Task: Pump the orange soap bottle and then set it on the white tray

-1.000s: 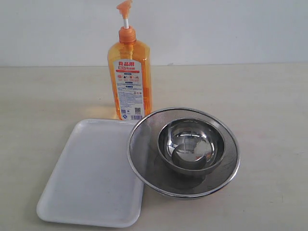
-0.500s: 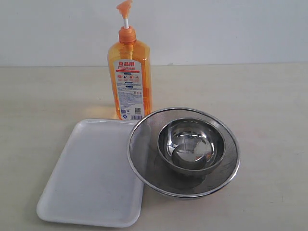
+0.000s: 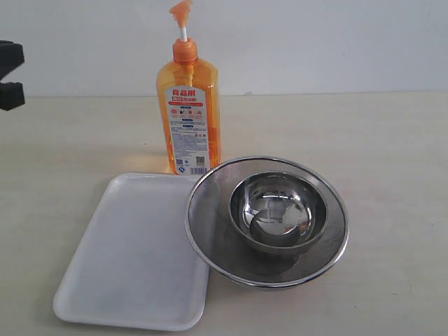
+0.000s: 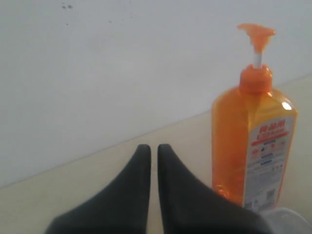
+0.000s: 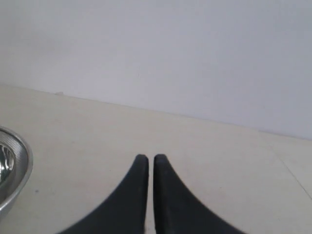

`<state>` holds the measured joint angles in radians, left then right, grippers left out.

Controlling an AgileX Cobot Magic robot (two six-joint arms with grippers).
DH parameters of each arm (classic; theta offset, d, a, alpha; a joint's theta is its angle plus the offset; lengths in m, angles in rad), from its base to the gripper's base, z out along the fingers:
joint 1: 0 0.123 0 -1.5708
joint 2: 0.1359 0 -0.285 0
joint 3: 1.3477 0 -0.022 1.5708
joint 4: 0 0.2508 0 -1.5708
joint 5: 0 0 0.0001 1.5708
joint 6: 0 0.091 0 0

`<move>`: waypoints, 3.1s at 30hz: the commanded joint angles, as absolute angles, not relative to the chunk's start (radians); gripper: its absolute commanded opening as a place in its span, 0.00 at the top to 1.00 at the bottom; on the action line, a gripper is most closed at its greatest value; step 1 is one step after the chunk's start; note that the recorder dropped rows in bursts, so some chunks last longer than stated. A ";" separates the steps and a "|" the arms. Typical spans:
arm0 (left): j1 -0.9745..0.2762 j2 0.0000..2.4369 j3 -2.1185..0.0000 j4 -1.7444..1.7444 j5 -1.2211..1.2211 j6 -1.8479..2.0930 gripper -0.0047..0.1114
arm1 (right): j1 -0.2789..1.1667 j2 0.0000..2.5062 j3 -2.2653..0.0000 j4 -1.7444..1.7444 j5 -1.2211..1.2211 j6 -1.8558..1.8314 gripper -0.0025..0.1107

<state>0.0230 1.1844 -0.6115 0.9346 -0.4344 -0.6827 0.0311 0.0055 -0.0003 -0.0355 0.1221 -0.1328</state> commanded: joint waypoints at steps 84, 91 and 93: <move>0.115 2.101 -1.402 1.585 -1.176 -1.092 0.08 | 0.171 1.167 -0.670 -0.276 -0.079 0.294 0.98; 0.115 2.101 -1.402 1.559 -1.221 -1.077 0.08 | 0.171 1.181 -0.670 -0.276 -0.041 0.255 0.98; 0.115 2.101 -1.402 1.568 -1.221 -1.041 0.08 | 0.171 1.195 -0.670 -0.286 -0.087 0.215 0.98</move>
<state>0.1196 2.0926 -1.3953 1.5758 -1.2114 -1.0729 0.1688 1.1847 -0.6641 -0.2734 -0.0440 0.2494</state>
